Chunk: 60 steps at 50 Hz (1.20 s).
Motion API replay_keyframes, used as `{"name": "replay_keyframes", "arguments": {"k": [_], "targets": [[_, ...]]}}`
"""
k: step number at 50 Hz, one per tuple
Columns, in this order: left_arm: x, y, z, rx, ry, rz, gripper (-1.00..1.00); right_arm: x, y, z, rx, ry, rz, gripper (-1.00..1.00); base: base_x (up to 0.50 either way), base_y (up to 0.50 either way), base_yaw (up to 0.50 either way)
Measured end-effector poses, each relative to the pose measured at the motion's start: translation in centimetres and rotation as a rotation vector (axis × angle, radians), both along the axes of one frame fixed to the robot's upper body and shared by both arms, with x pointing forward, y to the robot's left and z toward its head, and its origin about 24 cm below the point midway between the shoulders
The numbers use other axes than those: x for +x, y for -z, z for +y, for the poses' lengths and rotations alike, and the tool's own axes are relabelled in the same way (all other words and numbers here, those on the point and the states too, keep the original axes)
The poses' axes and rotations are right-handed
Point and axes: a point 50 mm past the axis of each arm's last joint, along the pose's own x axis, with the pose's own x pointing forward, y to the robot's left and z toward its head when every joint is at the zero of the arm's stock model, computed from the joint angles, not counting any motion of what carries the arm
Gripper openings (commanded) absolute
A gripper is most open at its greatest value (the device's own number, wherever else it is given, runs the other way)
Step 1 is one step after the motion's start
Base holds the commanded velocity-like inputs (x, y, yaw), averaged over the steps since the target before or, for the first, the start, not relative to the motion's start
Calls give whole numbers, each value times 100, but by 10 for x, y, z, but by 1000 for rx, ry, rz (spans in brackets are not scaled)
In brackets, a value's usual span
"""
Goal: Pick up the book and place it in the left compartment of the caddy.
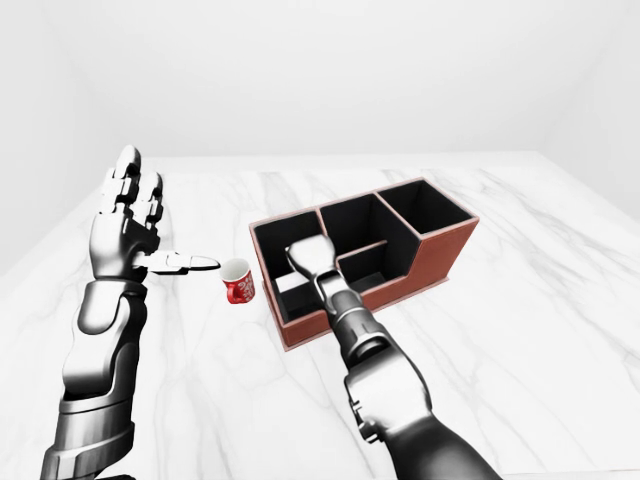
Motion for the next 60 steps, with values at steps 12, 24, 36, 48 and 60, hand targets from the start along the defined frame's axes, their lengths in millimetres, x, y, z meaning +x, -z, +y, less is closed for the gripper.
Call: {"name": "replay_keyframes", "arguments": {"k": [12, 24, 36, 48, 60], "targets": [[0, 1, 0, 0, 0, 3, 100, -2, 2, 2, -1, -6, 3, -100, 0, 0, 0], [0, 1, 0, 0, 0, 2, 100, -2, 2, 3, -8, -10, 0, -100, 0, 0, 0], [0, 1, 0, -1, -1, 5, 100, -2, 3, 2, -12, -12, -5, -77, 0, 0, 0], [0, 1, 0, -1, -1, 5, 100, -3, 3, 2, -11, -14, -16, -33, 0, 0, 0], [0, 1, 0, 0, 0, 5, 100, -3, 4, 1, -12, -8, -5, -7, 0, 0, 0]]}}
